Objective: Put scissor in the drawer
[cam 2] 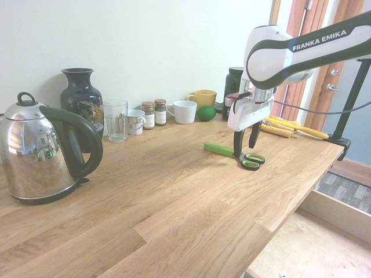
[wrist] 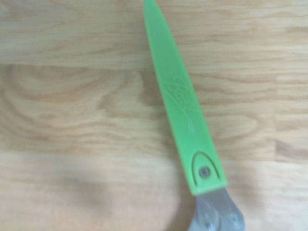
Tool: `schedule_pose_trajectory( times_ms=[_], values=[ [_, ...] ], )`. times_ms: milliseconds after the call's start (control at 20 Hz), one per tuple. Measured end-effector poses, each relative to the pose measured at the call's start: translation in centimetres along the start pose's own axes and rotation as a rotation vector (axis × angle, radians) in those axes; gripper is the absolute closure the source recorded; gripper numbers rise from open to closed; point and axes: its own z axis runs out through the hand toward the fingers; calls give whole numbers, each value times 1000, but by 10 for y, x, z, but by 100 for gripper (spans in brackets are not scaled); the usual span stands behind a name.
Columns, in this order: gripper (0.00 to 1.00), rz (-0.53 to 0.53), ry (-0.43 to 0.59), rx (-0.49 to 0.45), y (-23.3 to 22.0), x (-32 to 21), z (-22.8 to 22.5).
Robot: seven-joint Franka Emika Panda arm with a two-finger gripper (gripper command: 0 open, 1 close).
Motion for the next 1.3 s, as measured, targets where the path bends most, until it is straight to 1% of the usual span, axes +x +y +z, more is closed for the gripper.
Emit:
schedule_pose_trajectory(
  times_ms=[700, 750, 950, 1300],
  values=[
    [0, 26, -29, -13, -4, 6, 19],
    [100, 29, -31, -14, -3, 6, 19],
    [100, 40, -51, -27, -1, 6, 18],
    [100, 47, -59, -33, -2, 8, 20]
  ],
)
